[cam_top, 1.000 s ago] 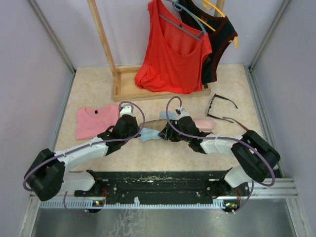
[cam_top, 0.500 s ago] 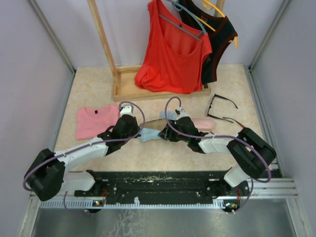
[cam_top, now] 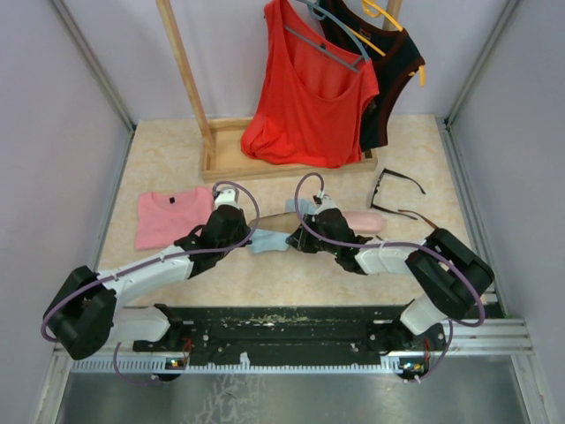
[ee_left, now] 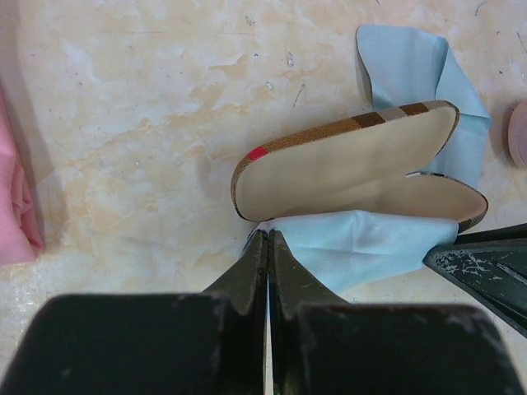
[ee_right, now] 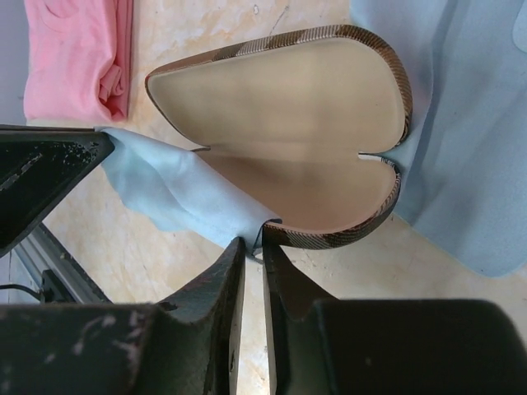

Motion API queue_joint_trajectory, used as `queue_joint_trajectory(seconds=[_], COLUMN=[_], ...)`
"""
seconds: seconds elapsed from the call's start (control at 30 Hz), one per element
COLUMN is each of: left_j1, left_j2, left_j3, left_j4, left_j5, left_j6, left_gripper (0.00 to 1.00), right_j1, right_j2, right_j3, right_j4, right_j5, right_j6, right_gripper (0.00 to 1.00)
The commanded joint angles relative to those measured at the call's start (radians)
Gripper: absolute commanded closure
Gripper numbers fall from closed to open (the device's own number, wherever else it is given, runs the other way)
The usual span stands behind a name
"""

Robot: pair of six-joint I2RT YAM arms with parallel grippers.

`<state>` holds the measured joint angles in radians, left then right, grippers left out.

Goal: Organize the sunglasses
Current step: Place the glasses cleaning cloth in the sunglasses case.

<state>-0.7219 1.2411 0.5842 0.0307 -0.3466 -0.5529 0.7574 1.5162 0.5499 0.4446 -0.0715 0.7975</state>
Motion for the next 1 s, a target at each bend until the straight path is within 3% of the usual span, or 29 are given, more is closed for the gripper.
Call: queue_joint_trajectory(seconds=[0.0,0.17,0.53,0.97], left_j1=[0.007,0.008,0.008,0.019], left_j2=[-0.022,-0.032,-0.08,0.026], left_j3=[-0.011,-0.011,-0.021,0.044], left_j4=[0.032,0.028,0.046,0.103], left_j5=[0.012,0.019,0.064,0.052], left_j6=[-0.001,-0.001,-0.002,0.008], left_gripper=[1.0,1.0,1.0,1.0], right_j1=[0.008,0.014,0.023,-0.004], right_j2=[-0.006,-0.033,-0.107,-0.041], right_j3=[0.03,0.037,0.14,0.253], right_j4=[0.067,0.042,-0.14,-0.275], right_j5=[-0.003,-0.011,0.028,0.085], right_j6=[-0.001,-0.01,-0.102,-0.226], right_gripper=[0.88,1.0,1.0,1.0])
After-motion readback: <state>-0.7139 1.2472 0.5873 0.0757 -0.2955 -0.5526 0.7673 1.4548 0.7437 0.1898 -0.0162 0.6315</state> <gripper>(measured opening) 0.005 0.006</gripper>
